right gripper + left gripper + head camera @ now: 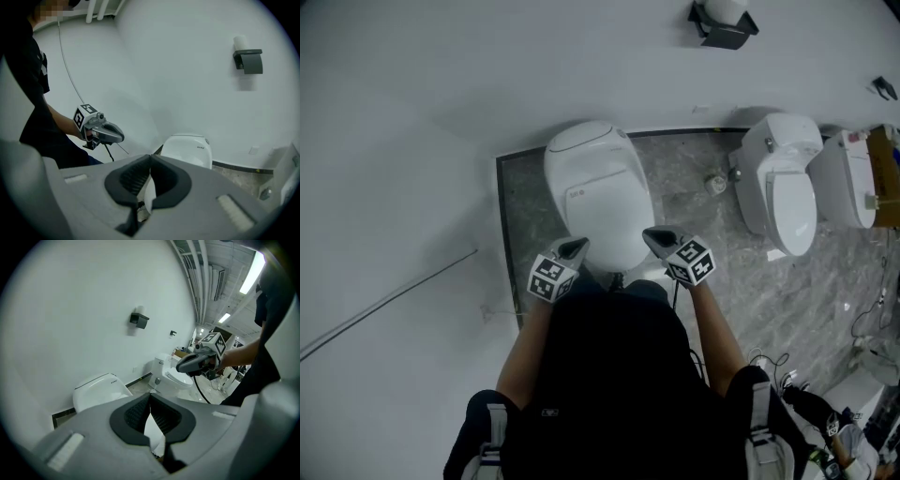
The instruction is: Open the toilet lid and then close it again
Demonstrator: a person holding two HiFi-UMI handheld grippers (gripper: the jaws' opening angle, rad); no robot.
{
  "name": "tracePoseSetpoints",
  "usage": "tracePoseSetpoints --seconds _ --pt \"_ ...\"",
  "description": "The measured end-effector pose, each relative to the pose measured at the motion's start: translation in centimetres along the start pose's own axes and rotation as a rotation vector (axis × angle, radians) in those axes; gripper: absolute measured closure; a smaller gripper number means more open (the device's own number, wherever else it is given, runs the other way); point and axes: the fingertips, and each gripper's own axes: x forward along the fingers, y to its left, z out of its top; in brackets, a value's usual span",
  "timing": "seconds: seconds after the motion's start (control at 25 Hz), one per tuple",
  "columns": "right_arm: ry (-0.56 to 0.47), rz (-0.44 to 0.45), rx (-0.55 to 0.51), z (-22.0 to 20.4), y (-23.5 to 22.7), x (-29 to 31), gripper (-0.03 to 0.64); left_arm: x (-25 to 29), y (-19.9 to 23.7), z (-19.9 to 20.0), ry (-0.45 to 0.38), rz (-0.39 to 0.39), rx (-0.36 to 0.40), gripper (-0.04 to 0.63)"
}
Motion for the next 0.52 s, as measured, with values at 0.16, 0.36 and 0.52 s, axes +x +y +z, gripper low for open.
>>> tracePoseSetpoints --seconds 0.16,0.36,0.52 --pt "-0.007 -0.005 0.0 0.2 -0.5 -0.4 0.614 -0.1 0.5 1.1 -0.007 0.014 0.016 0.584" --pt "-0.024 -0.034 0.023 -0.7 -0.8 -1.2 0.614 0.2 0.0 1.1 0.004 0.005 0.034 0.584" --pt "-0.037 -0.091 0.031 -1.2 -1.4 -3.0 0.614 0.7 -1.4 1.4 -0.005 -0.006 0.051 0.583"
